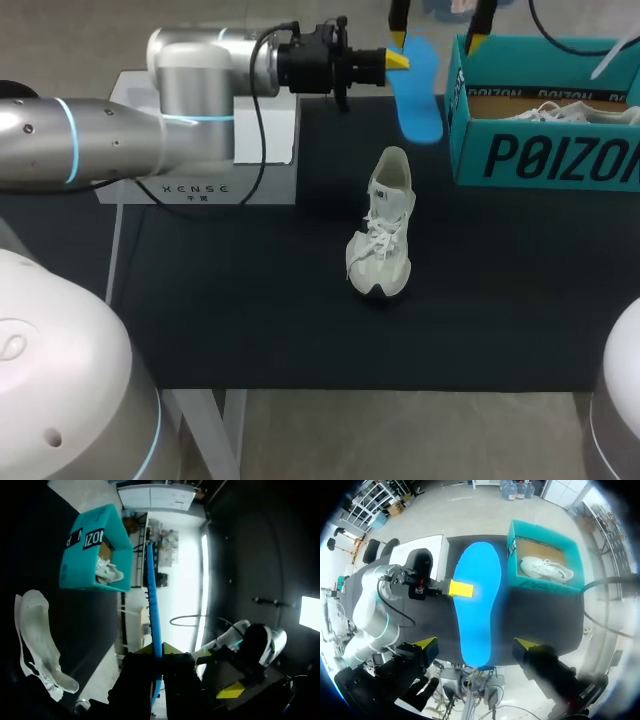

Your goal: Take the shoe out of the shoebox, open the shoe tongue, remove and reinsert the insole, then place the shoe into the shoebox

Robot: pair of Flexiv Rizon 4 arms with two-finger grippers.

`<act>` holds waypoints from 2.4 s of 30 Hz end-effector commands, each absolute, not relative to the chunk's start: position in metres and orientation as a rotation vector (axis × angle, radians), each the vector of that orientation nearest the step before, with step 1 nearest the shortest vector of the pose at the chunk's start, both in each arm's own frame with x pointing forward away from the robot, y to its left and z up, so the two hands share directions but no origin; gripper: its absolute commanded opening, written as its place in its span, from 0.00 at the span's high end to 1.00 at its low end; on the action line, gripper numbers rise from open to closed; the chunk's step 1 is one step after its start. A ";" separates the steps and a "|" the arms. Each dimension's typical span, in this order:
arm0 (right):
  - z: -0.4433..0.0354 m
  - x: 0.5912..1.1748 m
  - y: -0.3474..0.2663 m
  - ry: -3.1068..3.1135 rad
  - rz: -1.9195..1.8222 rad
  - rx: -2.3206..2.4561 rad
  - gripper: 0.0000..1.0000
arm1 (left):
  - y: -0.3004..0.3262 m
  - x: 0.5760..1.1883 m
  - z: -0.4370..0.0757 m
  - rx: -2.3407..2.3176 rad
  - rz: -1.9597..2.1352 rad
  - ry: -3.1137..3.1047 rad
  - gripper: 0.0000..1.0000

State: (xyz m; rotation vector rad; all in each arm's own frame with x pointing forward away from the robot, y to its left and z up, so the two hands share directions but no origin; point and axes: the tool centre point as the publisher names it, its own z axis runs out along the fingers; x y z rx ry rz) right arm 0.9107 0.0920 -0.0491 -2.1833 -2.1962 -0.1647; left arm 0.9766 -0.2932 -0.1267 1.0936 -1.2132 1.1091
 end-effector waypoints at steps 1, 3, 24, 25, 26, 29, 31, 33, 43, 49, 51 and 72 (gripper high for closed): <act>-0.049 0.914 0.076 -2.115 -0.404 -2.074 0.00 | -0.291 0.975 -0.125 1.060 1.158 -1.247 1.00; -0.047 0.914 0.070 -2.104 -0.519 -2.017 0.00 | -0.287 0.970 -0.123 1.002 1.198 -1.298 1.00; -0.052 0.915 0.055 -2.066 -0.523 -2.035 0.00 | -0.285 0.933 -0.113 0.558 1.799 -1.611 1.00; -0.053 0.915 0.055 -2.064 -0.521 -2.037 0.00 | -0.285 0.933 -0.113 0.558 1.799 -1.611 1.00; -0.053 0.915 0.054 -2.062 -0.519 -2.039 0.00 | -0.285 0.933 -0.113 0.558 1.799 -1.611 1.00; -0.054 0.915 0.054 -2.060 -0.514 -2.040 0.00 | -0.285 0.933 -0.113 0.558 1.799 -1.611 1.00; -0.054 0.915 0.054 -2.061 -0.512 -2.037 0.00 | -0.285 0.933 -0.113 0.558 1.799 -1.611 1.00; -0.055 0.916 0.054 -2.062 -0.510 -2.036 0.00 | -0.285 0.933 -0.113 0.558 1.799 -1.611 1.00; -0.056 0.916 0.051 -2.052 -0.509 -2.042 0.00 | -0.297 0.905 -0.102 0.196 2.285 -2.254 1.00; -0.052 0.916 0.047 -2.012 -0.609 -1.989 0.00 | -0.297 0.905 -0.102 0.196 2.285 -2.254 1.00; -0.049 0.916 0.044 -1.996 -0.655 -1.965 0.00 | -0.297 0.905 -0.102 0.196 2.285 -2.254 1.00; -0.054 0.911 0.026 -1.886 -0.819 -1.837 0.00 | -0.282 0.931 -0.114 -0.194 2.152 -2.327 1.00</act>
